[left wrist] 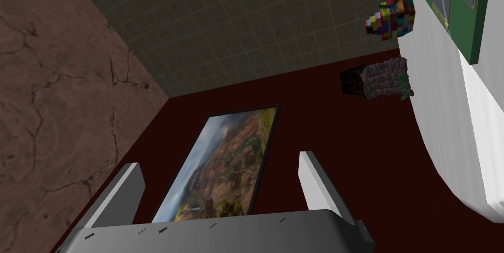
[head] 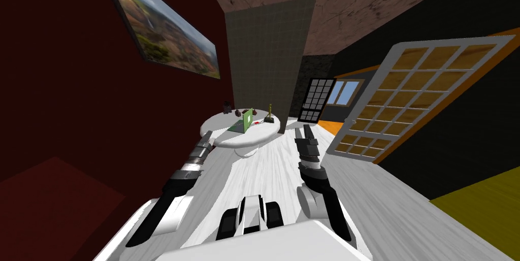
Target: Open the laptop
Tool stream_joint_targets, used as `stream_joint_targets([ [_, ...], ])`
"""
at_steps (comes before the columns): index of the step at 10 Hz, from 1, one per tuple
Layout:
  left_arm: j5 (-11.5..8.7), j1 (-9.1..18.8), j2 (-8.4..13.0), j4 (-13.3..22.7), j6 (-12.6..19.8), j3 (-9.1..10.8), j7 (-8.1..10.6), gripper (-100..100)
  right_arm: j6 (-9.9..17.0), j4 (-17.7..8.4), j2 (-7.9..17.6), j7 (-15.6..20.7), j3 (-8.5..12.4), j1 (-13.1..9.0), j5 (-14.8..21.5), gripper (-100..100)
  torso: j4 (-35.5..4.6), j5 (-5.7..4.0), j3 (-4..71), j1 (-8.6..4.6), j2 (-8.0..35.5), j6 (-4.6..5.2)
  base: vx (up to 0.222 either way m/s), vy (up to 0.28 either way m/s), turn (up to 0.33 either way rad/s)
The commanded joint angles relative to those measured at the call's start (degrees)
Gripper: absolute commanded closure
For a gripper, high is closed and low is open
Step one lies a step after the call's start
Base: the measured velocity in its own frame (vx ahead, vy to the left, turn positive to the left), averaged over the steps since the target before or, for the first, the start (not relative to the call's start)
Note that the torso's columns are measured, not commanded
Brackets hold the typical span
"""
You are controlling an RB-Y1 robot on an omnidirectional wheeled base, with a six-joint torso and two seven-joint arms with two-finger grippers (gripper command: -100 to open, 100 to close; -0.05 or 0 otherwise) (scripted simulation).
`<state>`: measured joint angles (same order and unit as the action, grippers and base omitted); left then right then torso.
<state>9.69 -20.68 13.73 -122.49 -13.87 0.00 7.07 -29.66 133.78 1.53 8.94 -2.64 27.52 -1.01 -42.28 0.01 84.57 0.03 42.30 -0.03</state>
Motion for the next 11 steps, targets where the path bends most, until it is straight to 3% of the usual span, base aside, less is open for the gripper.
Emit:
stream_joint_targets([
  [1, 0.7, 2.1, 1.4, 0.7, 4.3, 0.68, 0.90, -100, 0.0, 0.0, 0.0, 0.0, 0.0, 0.0, 0.0, 0, 0.0, 0.00, 0.0, -0.02, 0.0, 0.04, 0.025, -0.022, -0.221],
  [5, 1.9, 6.0, 4.5, 2.7, 11.5, 2.06, 2.61, -100, 0.0, 0.0, 0.0, 0.0, 0.0, 0.0, 0.0, 0, 0.0, -0.01, 0.0, -0.03, 0.0, 0.03, 0.033, -0.024, -0.202],
  [6, 1.9, 6.0, 4.5, 2.7, 12.0, 2.06, 2.61, -100, 0.0, 0.0, 0.0, 0.0, 0.0, 0.0, 0.0, 0, 0.0, 0.00, 0.0, -0.02, 0.0, 0.02, 0.023, -0.015, -0.060],
  [10, 3.2, 10.1, 8.3, 5.3, 19.3, 3.49, 4.35, -100, 0.0, 0.0, 0.0, 0.0, 0.0, 0.0, 0.0, 0, 0.0, -0.02, 0.0, -0.06, 0.0, 0.01, 0.029, -0.024, -0.192],
  [11, 3.2, 10.1, 8.3, 5.3, 20.0, 3.49, 4.35, -100, 0.0, 0.0, 0.0, 0.0, 0.0, 0.0, 0.0, 0, 0.0, 0.00, 0.0, -0.01, -0.1, 0.02, 0.029, -0.008, -0.062],
])
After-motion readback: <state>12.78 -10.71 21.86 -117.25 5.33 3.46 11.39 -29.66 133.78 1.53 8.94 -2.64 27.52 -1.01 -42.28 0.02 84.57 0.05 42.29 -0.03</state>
